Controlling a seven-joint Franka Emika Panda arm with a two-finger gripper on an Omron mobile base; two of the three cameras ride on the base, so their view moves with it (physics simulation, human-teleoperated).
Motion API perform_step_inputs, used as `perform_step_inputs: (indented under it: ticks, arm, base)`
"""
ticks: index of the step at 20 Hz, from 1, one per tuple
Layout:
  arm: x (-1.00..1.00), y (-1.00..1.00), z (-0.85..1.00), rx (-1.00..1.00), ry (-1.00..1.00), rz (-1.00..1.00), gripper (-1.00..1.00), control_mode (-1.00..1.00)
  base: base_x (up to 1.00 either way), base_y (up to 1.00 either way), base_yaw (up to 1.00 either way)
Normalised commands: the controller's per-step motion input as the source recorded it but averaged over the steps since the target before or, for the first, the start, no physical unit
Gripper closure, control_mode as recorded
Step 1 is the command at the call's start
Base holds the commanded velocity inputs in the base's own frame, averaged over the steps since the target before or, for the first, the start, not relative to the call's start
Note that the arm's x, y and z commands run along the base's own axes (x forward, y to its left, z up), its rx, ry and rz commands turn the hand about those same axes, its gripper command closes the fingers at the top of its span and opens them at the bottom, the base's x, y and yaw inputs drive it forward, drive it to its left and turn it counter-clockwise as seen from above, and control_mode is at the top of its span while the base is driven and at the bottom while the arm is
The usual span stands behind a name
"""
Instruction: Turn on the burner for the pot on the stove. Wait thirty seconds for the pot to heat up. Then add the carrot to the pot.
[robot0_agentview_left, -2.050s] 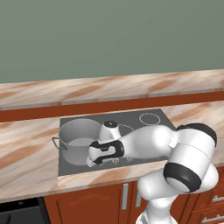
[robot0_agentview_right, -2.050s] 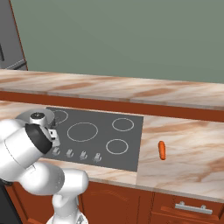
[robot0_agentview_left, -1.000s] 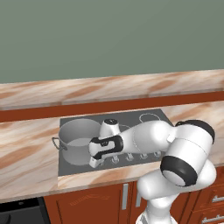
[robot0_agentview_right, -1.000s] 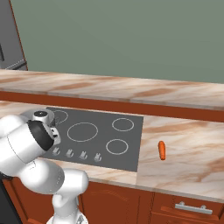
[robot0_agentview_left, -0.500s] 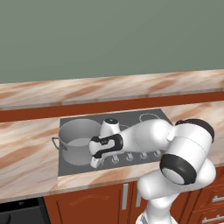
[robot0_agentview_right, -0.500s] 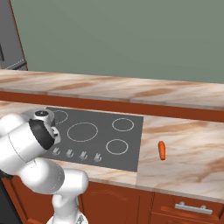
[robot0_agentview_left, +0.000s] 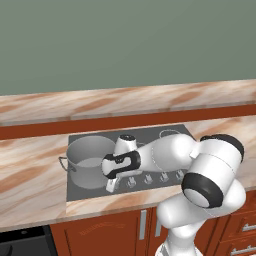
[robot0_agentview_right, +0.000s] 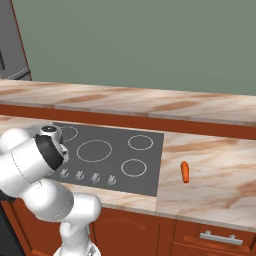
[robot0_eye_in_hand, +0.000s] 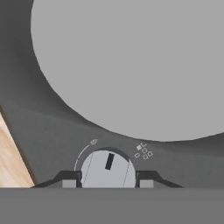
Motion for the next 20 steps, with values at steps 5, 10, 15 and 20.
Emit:
perform_step_inputs:
  ticks: [5, 10, 15, 20]
  arm:
    - [-0.01, 0.00, -0.01, 0.00, 0.00, 0.07, 1.00, -1.00]
    - [0.00, 0.00, 0.00, 0.00, 0.00, 0.00, -1.00, -1.00]
    - [0.00, 0.00, 0.00, 0.00, 0.00, 0.00, -1.00, -1.00]
    - [-0.09, -0.10, 0.08, 0.00, 0.02, 0.00, -1.00, -1.00]
  base:
    - [0.00, 0.00, 0.00]
    - [0.00, 0.00, 0.00]
    - [0.00, 0.00, 0.00]
    - [0.00, 0.00, 0.00]
